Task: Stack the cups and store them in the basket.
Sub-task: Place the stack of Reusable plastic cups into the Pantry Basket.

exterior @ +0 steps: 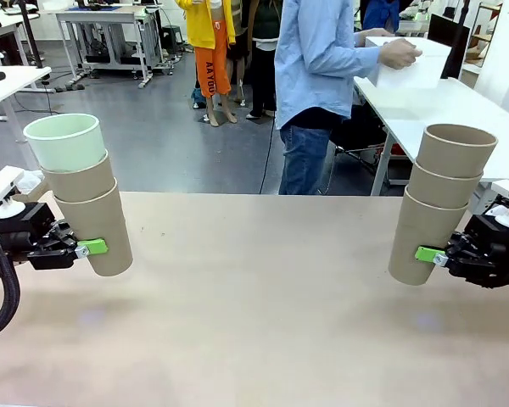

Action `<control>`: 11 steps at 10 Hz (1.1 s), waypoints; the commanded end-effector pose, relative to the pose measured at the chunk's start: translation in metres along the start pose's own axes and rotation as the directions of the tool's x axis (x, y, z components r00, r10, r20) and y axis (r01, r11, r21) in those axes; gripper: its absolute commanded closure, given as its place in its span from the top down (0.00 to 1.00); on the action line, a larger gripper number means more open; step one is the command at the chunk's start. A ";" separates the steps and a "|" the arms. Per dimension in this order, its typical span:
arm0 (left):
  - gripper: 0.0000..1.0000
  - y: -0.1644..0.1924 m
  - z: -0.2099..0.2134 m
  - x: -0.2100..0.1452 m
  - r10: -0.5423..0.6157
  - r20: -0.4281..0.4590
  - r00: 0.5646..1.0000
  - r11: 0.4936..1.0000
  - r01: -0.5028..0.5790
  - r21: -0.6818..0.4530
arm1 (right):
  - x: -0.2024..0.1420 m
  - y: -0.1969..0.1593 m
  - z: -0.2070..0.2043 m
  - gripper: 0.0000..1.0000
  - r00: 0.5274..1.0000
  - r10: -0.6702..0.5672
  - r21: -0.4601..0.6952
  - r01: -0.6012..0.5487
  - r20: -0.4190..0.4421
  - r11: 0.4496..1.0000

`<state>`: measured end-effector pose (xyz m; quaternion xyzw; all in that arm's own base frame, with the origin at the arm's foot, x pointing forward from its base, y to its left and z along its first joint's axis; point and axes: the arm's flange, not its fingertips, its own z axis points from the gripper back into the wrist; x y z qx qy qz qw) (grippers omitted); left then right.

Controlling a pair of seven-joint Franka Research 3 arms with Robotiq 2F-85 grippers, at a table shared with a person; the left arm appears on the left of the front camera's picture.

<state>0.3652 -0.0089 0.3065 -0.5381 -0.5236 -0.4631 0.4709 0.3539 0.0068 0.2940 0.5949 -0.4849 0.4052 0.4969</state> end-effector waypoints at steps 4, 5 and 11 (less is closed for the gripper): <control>0.86 -0.002 0.000 0.005 -0.009 0.008 1.000 1.000 0.009 -0.001 | 0.003 0.000 -0.002 0.86 1.000 0.005 0.005 -0.005 0.000 1.000; 0.86 -0.002 0.000 0.005 -0.009 0.008 1.000 1.000 0.009 -0.001 | 0.003 0.000 -0.002 0.86 1.000 0.005 0.005 -0.005 0.000 1.000; 0.86 -0.002 0.000 0.005 -0.009 0.008 1.000 1.000 0.009 -0.001 | 0.003 0.000 -0.002 0.86 1.000 0.005 0.005 -0.005 0.000 1.000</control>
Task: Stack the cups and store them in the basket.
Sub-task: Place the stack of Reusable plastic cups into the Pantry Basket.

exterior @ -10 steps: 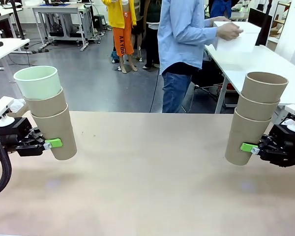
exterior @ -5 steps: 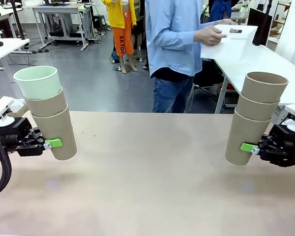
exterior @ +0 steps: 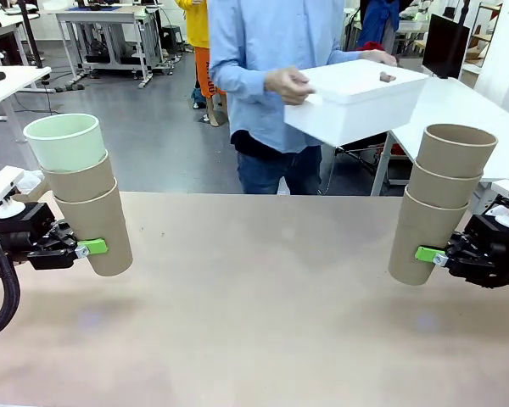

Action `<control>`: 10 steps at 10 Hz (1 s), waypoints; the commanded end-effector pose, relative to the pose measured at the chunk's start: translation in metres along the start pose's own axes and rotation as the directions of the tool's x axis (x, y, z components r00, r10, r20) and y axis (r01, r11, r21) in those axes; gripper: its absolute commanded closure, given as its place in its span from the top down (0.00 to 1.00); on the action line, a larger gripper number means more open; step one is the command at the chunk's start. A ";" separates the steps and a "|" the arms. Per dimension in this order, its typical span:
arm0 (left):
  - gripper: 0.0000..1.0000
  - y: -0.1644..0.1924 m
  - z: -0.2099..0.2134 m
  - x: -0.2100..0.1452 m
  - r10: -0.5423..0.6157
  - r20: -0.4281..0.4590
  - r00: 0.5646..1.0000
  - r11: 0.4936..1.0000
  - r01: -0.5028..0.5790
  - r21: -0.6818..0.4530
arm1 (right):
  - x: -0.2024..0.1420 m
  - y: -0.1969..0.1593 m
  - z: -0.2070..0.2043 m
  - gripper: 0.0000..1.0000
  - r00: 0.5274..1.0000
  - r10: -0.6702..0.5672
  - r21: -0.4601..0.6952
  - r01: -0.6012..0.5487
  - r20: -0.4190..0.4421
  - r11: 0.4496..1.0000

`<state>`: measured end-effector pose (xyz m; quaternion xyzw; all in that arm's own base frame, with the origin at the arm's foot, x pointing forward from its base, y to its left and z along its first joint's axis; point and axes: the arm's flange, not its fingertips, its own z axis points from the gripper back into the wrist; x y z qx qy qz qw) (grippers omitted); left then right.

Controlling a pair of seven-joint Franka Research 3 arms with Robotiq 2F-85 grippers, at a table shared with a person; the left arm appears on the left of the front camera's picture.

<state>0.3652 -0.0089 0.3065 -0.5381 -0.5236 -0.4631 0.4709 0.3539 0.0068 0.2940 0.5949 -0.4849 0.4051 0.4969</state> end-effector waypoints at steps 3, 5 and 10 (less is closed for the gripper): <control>0.86 -0.002 0.000 0.005 -0.009 0.008 1.000 1.000 0.009 -0.001 | 0.003 0.000 -0.002 0.86 1.000 0.005 0.005 -0.005 0.000 1.000; 0.86 -0.002 0.000 0.005 -0.009 0.008 1.000 1.000 0.009 -0.001 | 0.003 0.000 -0.002 0.86 1.000 0.005 0.005 -0.005 0.000 1.000; 0.86 -0.002 0.000 0.005 -0.009 0.008 1.000 1.000 0.009 -0.001 | 0.003 0.000 -0.002 0.86 1.000 0.005 0.005 -0.005 0.000 1.000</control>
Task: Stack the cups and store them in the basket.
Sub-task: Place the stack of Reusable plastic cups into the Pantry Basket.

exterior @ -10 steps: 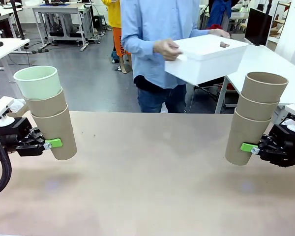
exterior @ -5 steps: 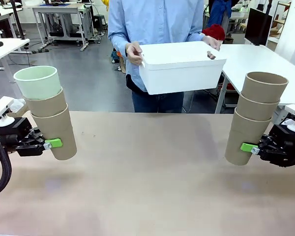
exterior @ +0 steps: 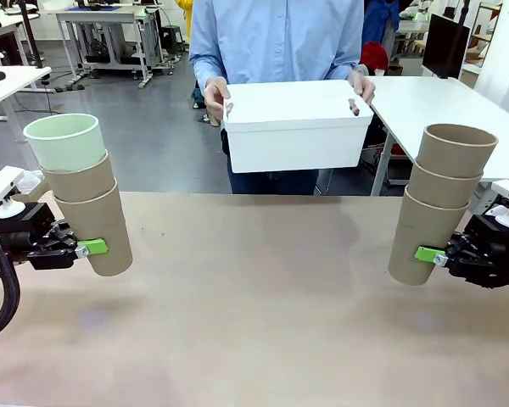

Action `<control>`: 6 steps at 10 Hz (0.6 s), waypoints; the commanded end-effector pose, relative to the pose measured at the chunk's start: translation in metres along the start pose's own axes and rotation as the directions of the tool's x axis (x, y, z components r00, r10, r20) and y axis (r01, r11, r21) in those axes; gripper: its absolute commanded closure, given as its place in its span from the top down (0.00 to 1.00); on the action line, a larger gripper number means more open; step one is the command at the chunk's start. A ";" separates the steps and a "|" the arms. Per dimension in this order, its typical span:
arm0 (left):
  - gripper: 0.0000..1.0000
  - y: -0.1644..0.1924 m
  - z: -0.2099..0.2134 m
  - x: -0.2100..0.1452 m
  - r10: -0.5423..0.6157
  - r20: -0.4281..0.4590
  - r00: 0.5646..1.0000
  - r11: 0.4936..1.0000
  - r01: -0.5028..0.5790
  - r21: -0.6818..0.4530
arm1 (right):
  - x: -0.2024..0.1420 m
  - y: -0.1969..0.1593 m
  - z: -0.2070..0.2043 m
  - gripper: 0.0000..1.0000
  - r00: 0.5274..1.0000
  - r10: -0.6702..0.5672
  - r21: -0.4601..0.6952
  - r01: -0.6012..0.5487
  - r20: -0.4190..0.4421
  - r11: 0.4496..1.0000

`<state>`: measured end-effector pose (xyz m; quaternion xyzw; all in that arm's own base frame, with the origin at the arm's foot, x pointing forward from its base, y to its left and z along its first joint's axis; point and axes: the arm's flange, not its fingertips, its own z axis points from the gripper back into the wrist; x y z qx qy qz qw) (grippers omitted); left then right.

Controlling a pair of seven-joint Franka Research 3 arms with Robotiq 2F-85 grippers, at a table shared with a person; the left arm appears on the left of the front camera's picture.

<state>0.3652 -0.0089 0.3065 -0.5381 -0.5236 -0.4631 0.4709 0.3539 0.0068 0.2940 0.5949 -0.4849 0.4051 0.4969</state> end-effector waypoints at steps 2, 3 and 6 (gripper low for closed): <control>0.86 -0.002 0.000 0.005 -0.009 0.008 1.000 1.000 0.009 -0.001 | 0.003 0.000 -0.002 0.86 1.000 0.005 0.005 -0.005 0.000 1.000; 0.86 -0.002 0.000 0.005 -0.009 0.008 1.000 1.000 0.009 -0.001 | 0.003 0.000 -0.002 0.86 1.000 0.005 0.005 -0.005 0.000 1.000; 0.86 -0.002 0.000 0.005 -0.009 0.008 1.000 1.000 0.009 -0.001 | 0.003 0.000 -0.002 0.86 1.000 0.005 0.005 -0.005 0.000 1.000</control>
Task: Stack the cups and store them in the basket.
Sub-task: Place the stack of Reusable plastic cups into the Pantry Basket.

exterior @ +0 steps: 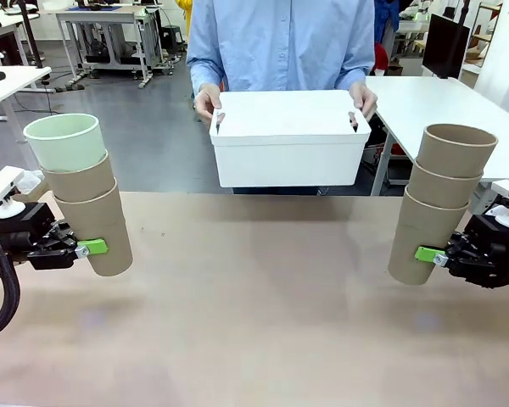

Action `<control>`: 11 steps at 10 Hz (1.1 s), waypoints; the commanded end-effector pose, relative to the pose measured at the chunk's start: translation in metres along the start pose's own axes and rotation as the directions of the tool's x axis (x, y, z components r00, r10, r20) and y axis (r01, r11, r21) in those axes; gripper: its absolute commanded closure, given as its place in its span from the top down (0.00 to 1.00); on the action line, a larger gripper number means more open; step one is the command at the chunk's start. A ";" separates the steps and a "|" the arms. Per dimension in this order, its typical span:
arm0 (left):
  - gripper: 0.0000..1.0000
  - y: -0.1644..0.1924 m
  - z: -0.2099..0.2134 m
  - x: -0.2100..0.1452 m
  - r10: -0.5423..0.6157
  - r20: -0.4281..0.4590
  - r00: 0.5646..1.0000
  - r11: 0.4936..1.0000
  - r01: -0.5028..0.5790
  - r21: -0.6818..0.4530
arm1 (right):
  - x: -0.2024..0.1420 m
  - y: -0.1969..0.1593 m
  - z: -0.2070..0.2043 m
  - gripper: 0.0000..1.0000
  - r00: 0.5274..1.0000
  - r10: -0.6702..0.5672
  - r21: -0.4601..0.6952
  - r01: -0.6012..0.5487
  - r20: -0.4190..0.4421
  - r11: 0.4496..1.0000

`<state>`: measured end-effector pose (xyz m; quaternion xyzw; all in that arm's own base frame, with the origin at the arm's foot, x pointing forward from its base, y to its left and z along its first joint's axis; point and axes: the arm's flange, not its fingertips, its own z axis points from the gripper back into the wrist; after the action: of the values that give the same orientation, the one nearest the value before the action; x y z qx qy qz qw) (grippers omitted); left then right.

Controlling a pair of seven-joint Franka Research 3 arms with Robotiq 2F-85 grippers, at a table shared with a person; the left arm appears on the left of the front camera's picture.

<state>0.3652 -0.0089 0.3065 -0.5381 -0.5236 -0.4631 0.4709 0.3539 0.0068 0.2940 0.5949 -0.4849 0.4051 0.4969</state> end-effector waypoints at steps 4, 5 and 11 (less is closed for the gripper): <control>0.86 -0.002 0.000 0.005 -0.009 0.008 1.000 1.000 0.009 -0.001 | 0.003 0.000 -0.002 0.86 1.000 0.005 0.005 -0.005 0.000 1.000; 0.86 -0.002 0.000 0.005 -0.009 0.008 1.000 1.000 0.009 -0.001 | 0.003 0.000 -0.002 0.86 1.000 0.005 0.005 -0.005 0.000 1.000; 0.86 -0.002 0.000 0.005 -0.009 0.008 1.000 1.000 0.009 -0.001 | 0.003 0.000 -0.002 0.86 1.000 0.005 0.005 -0.005 0.000 1.000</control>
<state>0.3652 -0.0089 0.3065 -0.5381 -0.5236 -0.4631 0.4709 0.3539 0.0068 0.2940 0.5949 -0.4849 0.4051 0.4969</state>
